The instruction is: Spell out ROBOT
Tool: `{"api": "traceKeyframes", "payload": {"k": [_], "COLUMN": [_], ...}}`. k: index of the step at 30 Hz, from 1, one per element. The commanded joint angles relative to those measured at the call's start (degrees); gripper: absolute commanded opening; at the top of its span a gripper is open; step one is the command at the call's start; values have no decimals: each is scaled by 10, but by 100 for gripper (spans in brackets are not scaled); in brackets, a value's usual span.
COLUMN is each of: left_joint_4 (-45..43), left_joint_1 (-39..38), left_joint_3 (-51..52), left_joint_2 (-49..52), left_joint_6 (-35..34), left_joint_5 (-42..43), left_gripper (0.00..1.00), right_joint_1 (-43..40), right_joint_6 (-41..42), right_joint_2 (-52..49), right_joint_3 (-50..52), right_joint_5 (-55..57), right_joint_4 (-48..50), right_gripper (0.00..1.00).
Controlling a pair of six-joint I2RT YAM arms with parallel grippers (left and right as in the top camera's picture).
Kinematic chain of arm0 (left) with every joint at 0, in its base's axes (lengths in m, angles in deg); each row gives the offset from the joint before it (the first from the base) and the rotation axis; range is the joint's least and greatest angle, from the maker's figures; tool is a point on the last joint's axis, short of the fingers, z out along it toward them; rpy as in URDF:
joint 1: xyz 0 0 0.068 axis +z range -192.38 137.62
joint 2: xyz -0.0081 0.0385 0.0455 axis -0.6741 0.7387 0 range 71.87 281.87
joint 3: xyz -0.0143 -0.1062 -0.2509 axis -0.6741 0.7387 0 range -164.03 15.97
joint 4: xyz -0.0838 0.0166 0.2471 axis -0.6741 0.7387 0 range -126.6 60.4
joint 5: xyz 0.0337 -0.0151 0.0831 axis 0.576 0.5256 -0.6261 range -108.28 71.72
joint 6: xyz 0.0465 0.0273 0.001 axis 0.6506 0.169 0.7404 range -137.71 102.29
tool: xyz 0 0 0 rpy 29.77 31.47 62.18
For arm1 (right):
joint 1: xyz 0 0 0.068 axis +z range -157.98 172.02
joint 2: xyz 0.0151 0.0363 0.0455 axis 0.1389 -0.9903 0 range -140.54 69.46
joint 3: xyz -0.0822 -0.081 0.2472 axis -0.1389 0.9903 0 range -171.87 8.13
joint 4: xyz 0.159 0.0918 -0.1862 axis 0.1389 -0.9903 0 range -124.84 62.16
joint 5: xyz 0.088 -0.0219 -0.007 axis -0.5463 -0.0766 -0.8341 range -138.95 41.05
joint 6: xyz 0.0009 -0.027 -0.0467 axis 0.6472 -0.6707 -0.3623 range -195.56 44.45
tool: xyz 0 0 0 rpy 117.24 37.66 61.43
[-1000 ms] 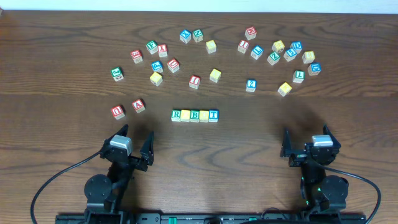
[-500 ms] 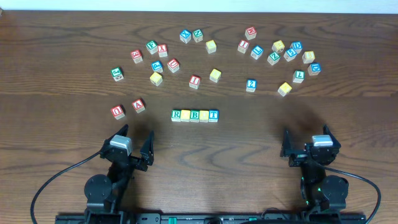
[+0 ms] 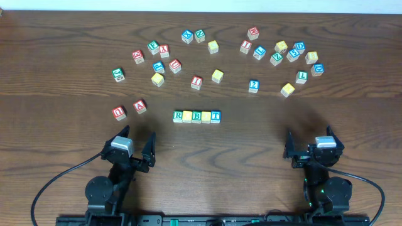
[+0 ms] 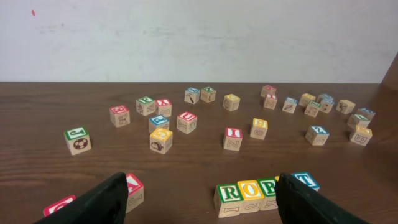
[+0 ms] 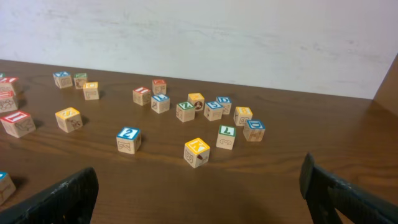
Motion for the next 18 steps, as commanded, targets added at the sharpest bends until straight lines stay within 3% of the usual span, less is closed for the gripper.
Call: {"api": "traceKeyframes", "payload": {"k": [1,18], "left_joint_4": [22,21], "left_joint_1": [2,-3], "left_joint_3": [9,9], "left_joint_2": [-5,-4], "left_joint_6": [9,9], "left_joint_5": [18,18], "left_gripper": [74,74], "right_joint_1": [-4,-4], "right_joint_6": [7,7], "right_joint_2": [4,4], "right_joint_3": [1,1], "right_joint_5": [-4,-3], "right_joint_4": [-3,-3], "right_gripper": [99,99]}}
